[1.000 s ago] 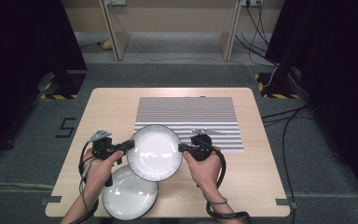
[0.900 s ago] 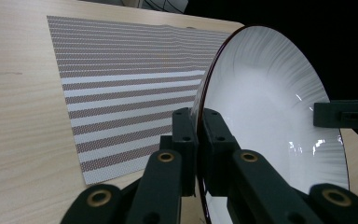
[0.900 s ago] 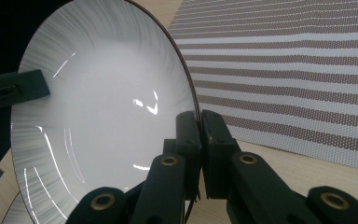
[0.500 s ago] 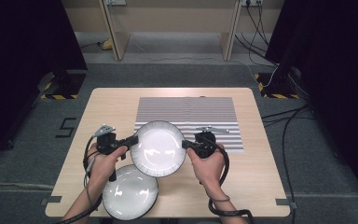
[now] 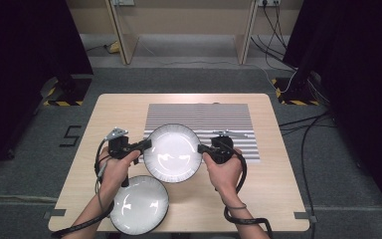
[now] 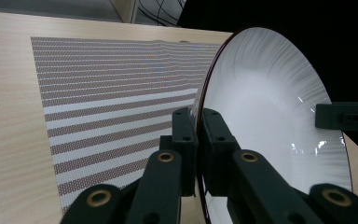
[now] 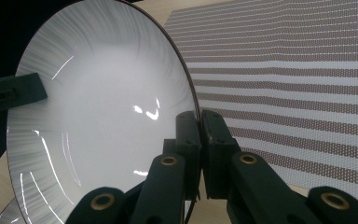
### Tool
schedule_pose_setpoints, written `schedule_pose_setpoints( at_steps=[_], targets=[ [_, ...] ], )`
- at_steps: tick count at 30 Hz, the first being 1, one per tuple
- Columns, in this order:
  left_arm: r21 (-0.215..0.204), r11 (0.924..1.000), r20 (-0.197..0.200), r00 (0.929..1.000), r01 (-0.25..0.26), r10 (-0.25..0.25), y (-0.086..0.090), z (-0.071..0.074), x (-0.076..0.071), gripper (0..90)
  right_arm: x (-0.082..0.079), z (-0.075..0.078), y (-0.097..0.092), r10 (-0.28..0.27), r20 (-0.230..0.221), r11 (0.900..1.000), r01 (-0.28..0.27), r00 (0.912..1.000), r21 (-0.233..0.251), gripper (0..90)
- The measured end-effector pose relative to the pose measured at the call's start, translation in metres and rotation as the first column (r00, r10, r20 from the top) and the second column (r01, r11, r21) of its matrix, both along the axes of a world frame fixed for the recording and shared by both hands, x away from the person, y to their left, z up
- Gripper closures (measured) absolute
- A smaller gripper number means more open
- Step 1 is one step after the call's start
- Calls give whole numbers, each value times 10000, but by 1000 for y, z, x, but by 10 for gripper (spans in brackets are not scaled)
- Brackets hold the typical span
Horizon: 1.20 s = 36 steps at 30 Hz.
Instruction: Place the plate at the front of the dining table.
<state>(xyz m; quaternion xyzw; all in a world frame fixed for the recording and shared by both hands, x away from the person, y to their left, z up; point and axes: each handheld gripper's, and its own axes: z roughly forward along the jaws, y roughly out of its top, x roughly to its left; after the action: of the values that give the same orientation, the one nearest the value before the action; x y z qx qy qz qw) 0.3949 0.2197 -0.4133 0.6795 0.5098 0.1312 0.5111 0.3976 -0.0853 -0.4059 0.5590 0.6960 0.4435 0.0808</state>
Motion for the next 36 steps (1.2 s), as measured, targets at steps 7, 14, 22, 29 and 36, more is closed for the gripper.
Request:
schedule_pose_setpoints(
  at_steps=[7,14,22,29,36],
  targets=[
    [57,10000,129,9999,-5,4,-5,0,8,846,5,-1,-3,-121,168,9999,121,9998,-41,868],
    [131,9999,272,9996,54,-57,-10,-1,19,842,12,1,-7,-253,327,9995,259,9991,-163,868],
    [116,9999,213,9997,84,-86,-15,-3,28,842,20,-1,-10,-395,340,9990,402,9986,-189,867],
    [163,9998,170,9998,91,-94,-19,-4,35,842,25,-3,-13,-480,343,9986,488,9983,-222,867],
    [138,9999,191,9998,67,-70,-23,-6,43,840,31,-3,-15,-619,445,9976,632,9971,-288,866]
  ],
)
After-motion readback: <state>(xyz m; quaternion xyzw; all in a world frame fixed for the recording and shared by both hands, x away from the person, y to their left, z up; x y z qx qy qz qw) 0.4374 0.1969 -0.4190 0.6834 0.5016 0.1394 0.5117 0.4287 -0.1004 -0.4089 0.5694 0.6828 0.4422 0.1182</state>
